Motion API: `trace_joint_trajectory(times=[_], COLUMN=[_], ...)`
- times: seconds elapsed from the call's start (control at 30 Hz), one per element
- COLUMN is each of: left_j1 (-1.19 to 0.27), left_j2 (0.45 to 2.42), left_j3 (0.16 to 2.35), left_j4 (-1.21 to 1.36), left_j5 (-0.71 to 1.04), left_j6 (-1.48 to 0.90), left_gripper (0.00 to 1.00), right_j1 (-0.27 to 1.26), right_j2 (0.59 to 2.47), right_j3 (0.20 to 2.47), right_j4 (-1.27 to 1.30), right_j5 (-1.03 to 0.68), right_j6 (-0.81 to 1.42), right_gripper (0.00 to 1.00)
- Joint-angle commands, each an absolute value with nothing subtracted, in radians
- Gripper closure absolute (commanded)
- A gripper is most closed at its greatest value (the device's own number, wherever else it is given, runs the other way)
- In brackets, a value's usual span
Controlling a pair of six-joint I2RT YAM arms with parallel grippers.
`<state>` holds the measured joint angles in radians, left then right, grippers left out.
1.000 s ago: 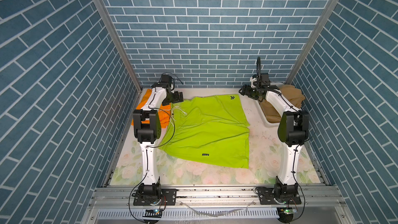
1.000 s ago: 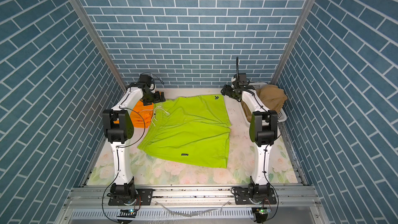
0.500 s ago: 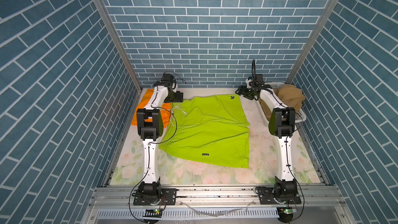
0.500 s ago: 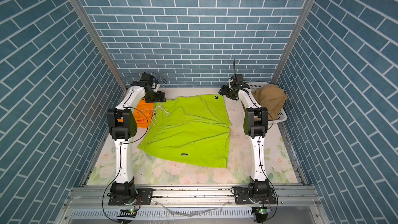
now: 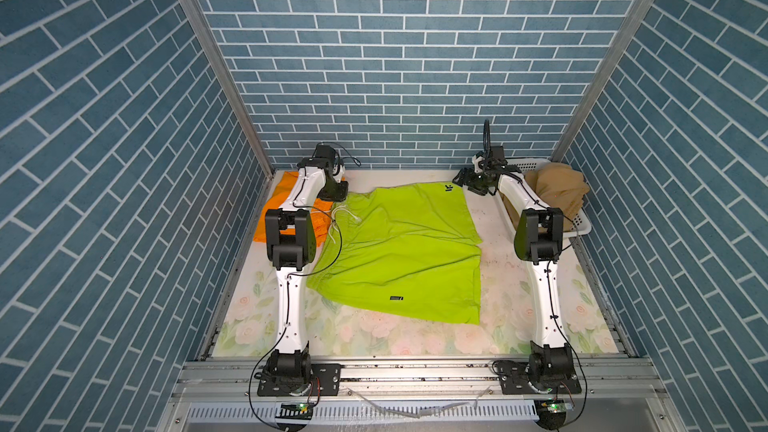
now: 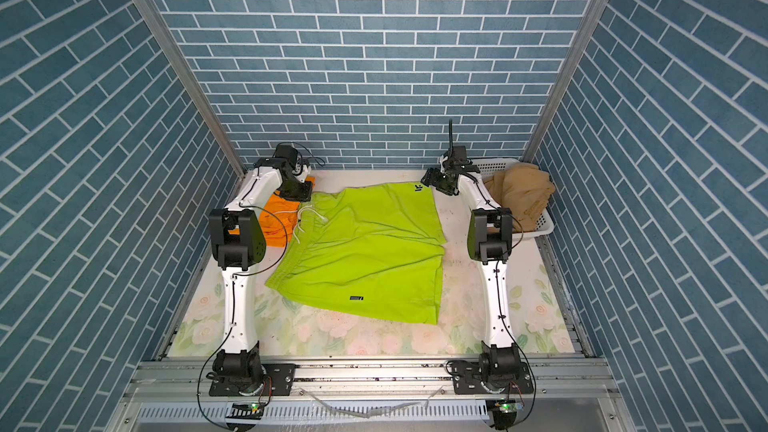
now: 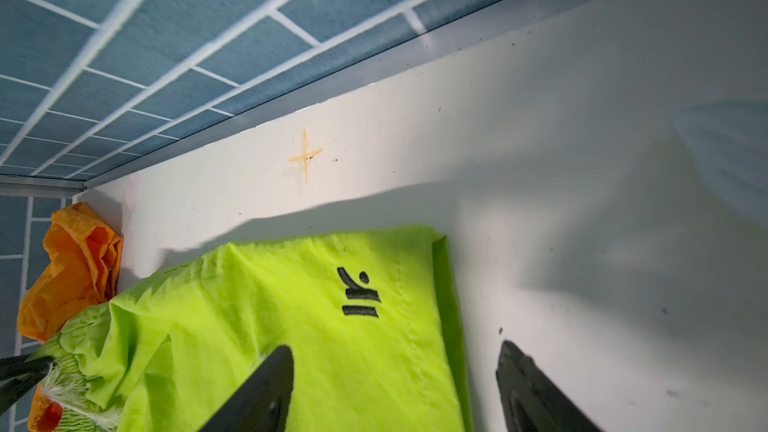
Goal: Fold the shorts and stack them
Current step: 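Hold the lime-green waistband with the left gripper while the right holds the far corner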
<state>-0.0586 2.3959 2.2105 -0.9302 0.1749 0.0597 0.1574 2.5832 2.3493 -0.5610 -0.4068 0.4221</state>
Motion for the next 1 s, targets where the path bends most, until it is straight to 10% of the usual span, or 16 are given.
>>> trace_joint_trajectory(times=[0.0,0.5,0.97], left_j1=[-0.060,-0.060,-0.060], left_j2=[2.390,2.299,2.295], left_j3=[2.211,2.164,2.170], left_j4=[-0.952,-0.894,-0.891], left_j5=[0.164,0.121,0.129], left_j6=[0.092,0.095,0.088], left_gripper=[0.95,1.00,1.00], right_j1=[0.151,0.167,0.197], right_j2=[2.639,2.830,2.888], right_j3=[2.432,2.637,2.657], right_j4=[-0.593,-0.548,-0.476], right_j5=[-0.381,-0.412,-0.421], right_j6=[0.453,0.568,0.639], right_gripper=[0.22,0.27,0.58])
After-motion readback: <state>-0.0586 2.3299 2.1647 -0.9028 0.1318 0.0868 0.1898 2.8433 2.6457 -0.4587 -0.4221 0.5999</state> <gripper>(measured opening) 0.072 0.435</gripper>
